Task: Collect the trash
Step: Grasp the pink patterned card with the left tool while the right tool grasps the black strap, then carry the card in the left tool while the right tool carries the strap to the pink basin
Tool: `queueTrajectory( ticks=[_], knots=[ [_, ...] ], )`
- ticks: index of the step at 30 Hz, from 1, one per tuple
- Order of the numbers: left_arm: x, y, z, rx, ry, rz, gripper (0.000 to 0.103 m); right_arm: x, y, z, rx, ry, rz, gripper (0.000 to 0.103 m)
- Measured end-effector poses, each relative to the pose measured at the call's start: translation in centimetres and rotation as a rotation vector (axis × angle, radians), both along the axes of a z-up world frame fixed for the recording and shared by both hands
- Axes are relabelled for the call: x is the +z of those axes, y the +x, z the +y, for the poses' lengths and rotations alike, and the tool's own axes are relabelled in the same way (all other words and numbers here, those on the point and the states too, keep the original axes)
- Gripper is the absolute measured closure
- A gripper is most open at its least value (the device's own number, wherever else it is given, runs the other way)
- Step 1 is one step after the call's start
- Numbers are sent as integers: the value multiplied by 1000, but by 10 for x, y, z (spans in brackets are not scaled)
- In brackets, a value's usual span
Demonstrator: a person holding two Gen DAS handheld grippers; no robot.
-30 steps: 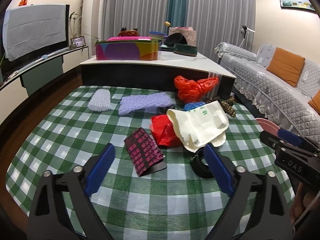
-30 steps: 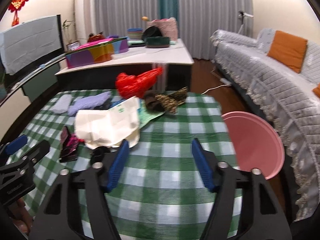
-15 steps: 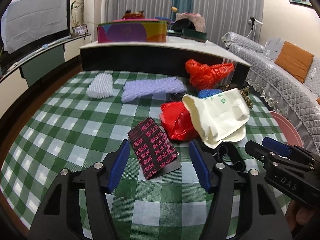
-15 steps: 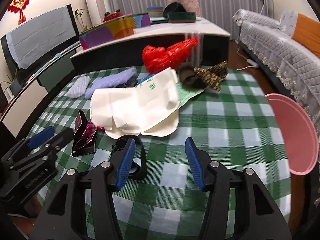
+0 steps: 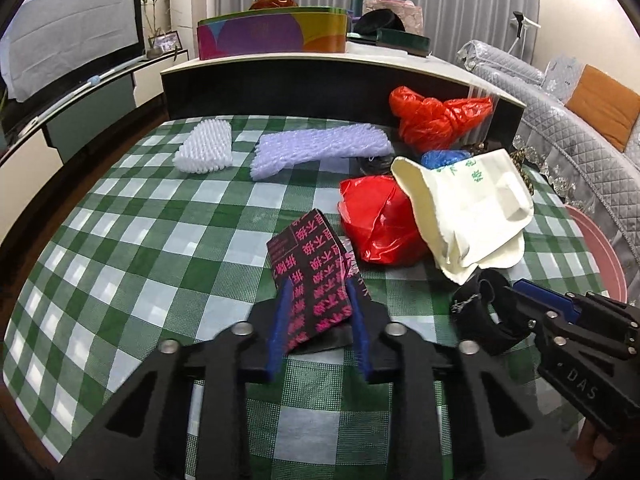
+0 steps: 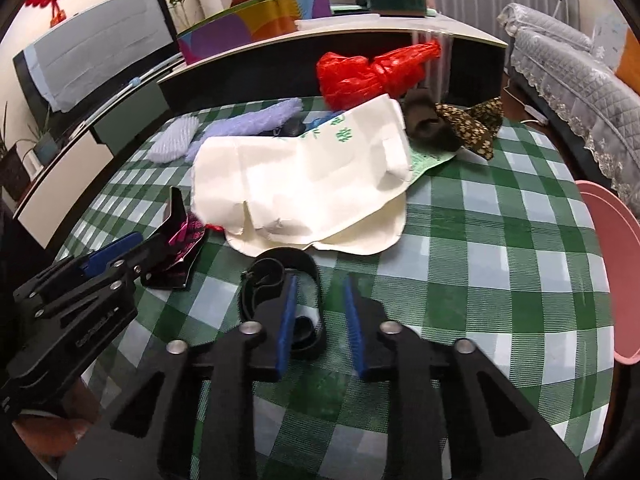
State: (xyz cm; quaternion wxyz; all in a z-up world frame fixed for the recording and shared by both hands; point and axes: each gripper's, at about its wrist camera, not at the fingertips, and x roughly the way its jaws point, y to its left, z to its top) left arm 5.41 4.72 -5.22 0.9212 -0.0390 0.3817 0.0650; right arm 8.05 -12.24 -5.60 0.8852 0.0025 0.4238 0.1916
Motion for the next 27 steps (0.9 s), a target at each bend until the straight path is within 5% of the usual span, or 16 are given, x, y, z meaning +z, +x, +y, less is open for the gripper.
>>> queueTrajectory(
  ticks=[11, 27],
  knots=[
    [13, -9, -2, 10, 39, -26, 96, 16, -13, -11, -15, 13, -35, 99],
    [46, -35, -11, -32, -2, -112, 97, 57, -41, -38, -86, 37, -159, 99]
  ],
)
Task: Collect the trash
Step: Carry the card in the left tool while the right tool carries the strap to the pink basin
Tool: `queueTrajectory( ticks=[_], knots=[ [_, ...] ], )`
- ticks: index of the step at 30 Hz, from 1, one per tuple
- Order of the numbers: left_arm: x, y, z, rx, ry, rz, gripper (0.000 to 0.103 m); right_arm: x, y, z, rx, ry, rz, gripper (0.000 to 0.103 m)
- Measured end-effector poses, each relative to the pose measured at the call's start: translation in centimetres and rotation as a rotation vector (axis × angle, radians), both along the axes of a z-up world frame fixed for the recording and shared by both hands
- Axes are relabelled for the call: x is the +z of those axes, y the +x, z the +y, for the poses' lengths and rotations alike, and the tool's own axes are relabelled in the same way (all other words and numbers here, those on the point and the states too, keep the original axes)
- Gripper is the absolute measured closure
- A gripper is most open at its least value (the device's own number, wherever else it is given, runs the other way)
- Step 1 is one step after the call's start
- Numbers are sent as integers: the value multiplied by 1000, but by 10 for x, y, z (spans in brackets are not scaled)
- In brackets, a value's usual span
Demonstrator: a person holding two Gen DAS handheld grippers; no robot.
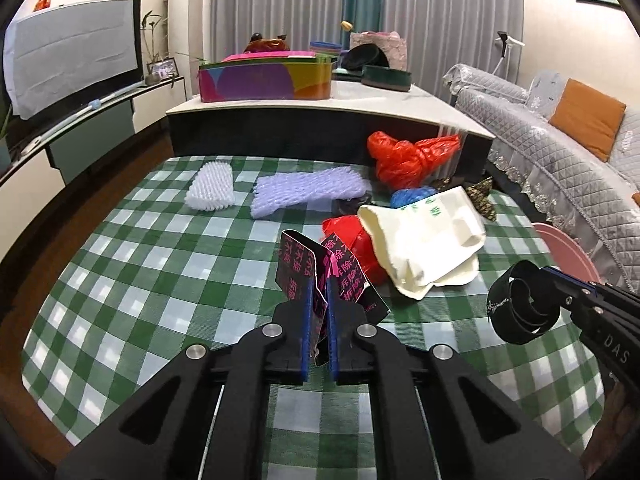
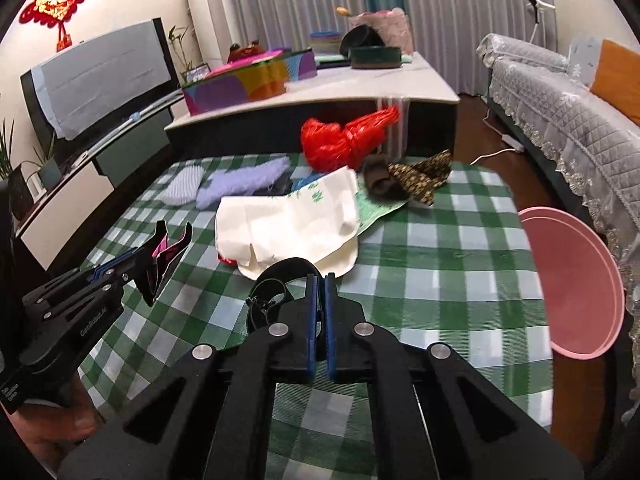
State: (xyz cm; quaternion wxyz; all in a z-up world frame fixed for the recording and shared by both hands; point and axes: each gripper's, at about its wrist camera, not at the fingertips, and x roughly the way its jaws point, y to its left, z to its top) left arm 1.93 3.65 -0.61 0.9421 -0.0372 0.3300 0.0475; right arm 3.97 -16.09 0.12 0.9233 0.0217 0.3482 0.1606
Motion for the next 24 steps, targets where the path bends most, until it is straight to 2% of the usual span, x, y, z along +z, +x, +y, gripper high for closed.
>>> queueTrajectory(
  ticks=[9, 24],
  knots=[
    [18, -14, -11, -43, -6, -47, 97, 19, -12, -25, -61, 15, -50, 99],
    [32, -20, -37, -122, -18, -79, 97, 46, -24, -80, -189, 14, -114, 99]
  ],
)
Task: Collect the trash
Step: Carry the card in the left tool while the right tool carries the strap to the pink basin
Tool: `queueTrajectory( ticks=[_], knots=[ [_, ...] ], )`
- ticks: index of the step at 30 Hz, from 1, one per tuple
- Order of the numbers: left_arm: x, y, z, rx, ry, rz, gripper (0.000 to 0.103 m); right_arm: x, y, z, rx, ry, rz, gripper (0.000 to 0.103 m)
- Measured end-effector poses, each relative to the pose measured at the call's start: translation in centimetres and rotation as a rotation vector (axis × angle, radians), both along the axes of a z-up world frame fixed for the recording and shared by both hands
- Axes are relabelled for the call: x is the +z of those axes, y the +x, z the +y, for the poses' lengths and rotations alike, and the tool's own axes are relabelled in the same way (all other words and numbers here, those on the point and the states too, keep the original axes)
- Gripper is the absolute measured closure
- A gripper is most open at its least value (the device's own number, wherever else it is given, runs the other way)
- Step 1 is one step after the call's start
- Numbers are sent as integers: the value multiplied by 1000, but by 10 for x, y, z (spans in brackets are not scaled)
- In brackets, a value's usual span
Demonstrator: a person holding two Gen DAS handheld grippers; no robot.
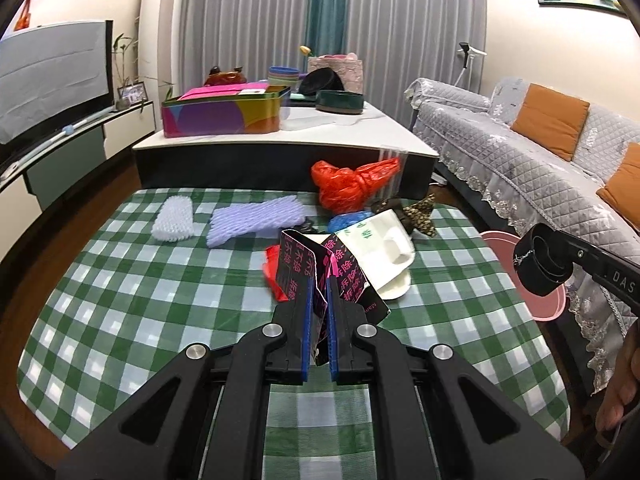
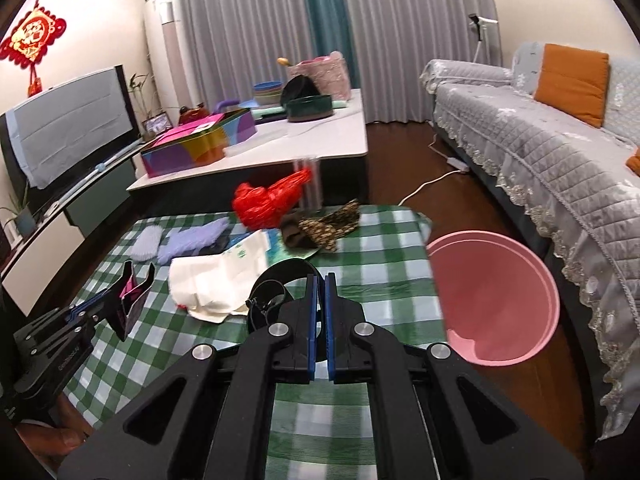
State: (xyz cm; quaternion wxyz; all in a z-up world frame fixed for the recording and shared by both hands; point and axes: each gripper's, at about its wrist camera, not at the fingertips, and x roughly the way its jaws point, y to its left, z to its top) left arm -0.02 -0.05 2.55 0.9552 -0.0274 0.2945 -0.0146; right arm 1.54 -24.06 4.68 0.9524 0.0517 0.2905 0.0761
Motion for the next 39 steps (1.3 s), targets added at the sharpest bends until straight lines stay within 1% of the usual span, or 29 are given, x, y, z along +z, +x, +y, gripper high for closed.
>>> queueTrajectory(
  ticks=[8, 14, 20, 24, 26, 28, 30, 33, 36, 39],
  knots=[
    [8, 0, -24, -72, 0, -25, 97, 14, -2, -31, -54, 7, -6, 99],
    [11, 6, -45, -130, -10, -23, 97, 30, 1, -64, -99, 13, -13, 99],
    [18, 17, -69, -189, -7, -38, 97, 45, 9, -103, -137, 27, -19, 99],
    [22, 23, -84, -219, -9, -50, 97, 49, 21, -124, -149, 8, -19, 99],
    [24, 25, -92, -235, -8, -53, 97, 52, 26, -137, -161, 9, -34, 99],
    [25, 30, -100, -246, -8, -52, 97, 52, 27, -149, -181, 19, -49, 99],
    [25, 35, -110, -266, -10, -50, 97, 46, 30, -162, -212, 26, -40, 99],
    [26, 45, -129, -299, -7, -57, 97, 39, 36, -178, -252, 87, -19, 99],
    [26, 55, -147, -334, -16, -63, 97, 36, 41, -183, -290, 48, -36, 99],
    [24, 69, -167, -374, -27, -62, 97, 32, 48, -191, -313, 42, -38, 99]
  ],
)
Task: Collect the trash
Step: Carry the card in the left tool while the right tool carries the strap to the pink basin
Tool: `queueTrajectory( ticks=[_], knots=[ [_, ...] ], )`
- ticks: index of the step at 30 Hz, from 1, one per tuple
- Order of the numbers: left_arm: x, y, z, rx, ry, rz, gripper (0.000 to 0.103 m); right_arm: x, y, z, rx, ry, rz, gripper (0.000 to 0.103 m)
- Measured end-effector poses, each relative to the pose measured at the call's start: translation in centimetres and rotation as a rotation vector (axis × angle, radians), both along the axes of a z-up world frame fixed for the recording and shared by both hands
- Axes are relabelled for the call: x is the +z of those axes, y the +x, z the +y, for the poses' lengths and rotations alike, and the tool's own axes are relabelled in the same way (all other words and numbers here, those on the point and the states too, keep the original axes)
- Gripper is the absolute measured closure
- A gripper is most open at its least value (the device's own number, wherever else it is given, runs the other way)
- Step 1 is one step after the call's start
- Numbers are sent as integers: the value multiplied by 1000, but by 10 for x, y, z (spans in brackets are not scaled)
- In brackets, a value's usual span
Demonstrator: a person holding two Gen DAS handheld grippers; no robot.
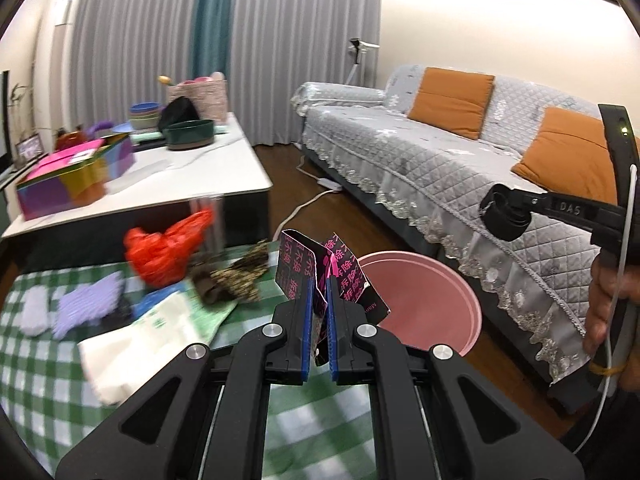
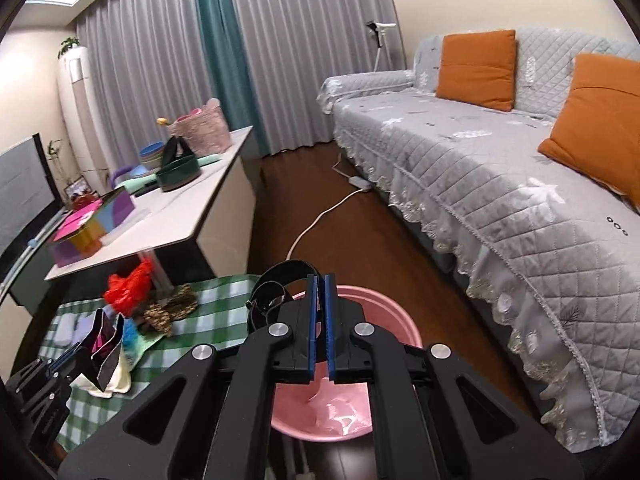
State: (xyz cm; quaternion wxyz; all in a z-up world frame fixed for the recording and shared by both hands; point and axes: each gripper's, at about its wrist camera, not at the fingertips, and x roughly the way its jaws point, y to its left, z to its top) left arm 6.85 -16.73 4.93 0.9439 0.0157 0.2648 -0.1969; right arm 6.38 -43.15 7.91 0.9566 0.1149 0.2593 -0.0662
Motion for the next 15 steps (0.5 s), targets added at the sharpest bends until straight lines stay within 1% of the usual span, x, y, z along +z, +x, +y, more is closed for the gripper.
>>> queueTrajectory(
  ticks=[7, 15],
  knots=[
    [-7, 33, -40, -75, -10, 3, 97, -13, 13, -21, -50, 19, 21, 99],
    [-23, 66, -79, -142, -5, 36, 97, -26, 25, -33, -79, 8, 48, 99]
  ],
)
